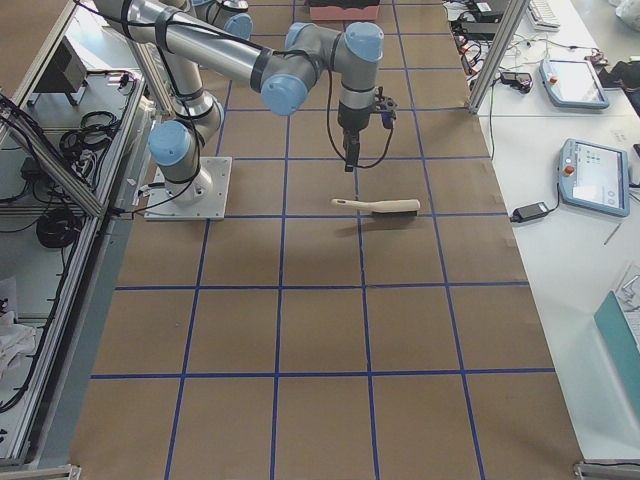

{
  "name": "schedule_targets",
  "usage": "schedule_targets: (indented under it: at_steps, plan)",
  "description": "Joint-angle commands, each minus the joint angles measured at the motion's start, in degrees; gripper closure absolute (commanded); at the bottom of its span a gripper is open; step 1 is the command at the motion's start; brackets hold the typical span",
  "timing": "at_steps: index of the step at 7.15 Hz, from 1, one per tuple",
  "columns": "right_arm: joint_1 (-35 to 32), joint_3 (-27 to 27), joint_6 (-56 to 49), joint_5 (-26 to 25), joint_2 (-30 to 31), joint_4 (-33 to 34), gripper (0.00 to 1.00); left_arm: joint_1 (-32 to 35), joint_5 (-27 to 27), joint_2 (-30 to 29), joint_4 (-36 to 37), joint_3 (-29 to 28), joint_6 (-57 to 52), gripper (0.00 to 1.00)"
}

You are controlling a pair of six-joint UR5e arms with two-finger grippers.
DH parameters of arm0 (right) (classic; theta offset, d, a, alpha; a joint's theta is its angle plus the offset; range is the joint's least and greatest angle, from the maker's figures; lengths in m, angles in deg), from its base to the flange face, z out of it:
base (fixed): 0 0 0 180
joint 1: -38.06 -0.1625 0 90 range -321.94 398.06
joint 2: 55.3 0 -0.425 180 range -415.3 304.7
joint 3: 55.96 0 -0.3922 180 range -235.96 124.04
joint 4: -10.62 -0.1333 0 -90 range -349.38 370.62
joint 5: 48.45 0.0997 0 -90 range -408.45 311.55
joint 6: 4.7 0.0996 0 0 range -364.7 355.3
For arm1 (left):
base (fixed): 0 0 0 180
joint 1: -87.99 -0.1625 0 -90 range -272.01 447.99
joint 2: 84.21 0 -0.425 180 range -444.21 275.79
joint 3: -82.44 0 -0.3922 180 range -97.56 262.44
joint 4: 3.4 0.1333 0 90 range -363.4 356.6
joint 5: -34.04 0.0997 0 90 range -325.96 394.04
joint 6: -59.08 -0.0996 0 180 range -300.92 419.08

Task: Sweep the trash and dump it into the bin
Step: 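Tip the dustpan over the black trash bag while the right gripper releases the brush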

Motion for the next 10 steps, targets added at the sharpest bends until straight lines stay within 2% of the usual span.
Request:
schedule_targets:
  at_steps: [1, 2, 3, 5, 7, 9, 10]
  plan:
    - [-0.3, -2.8, 3.2, 0.7, 3.5, -4.3, 0.0, 3.8, 6.9, -0.7, 7.9, 2.0, -1.1, 1.0]
    - [-1.8, -6.4, 9.1, 6.6, 2.4, -7.2, 0.0, 5.0, 9.4, -1.0, 12.4, 3.1, -1.9, 1.0]
    - [-5.2, -10.2, 12.2, 7.5, 0.8, -8.7, 0.0, 6.3, 11.3, -1.1, 15.2, 3.3, -2.0, 1.0]
    - [-15.5, -15.3, 24.4, 7.1, -3.4, -9.3, 0.0, 10.7, 12.4, -1.0, 14.4, 3.1, -0.2, 1.0]
    - [-23.4, -15.2, 34.3, 6.9, -4.6, -8.8, 0.0, 14.2, 11.5, -0.1, 6.3, 3.1, 9.0, 1.0]
    - [-23.9, -14.8, 34.7, 7.4, -3.7, -9.5, 0.0, 19.9, 9.7, 0.0, -1.9, 3.0, 20.9, 1.0]
    - [-23.9, -14.8, 34.7, 7.1, -3.4, -9.1, 0.0, 20.5, 2.9, 1.2, -7.0, 2.9, 25.6, 1.0]
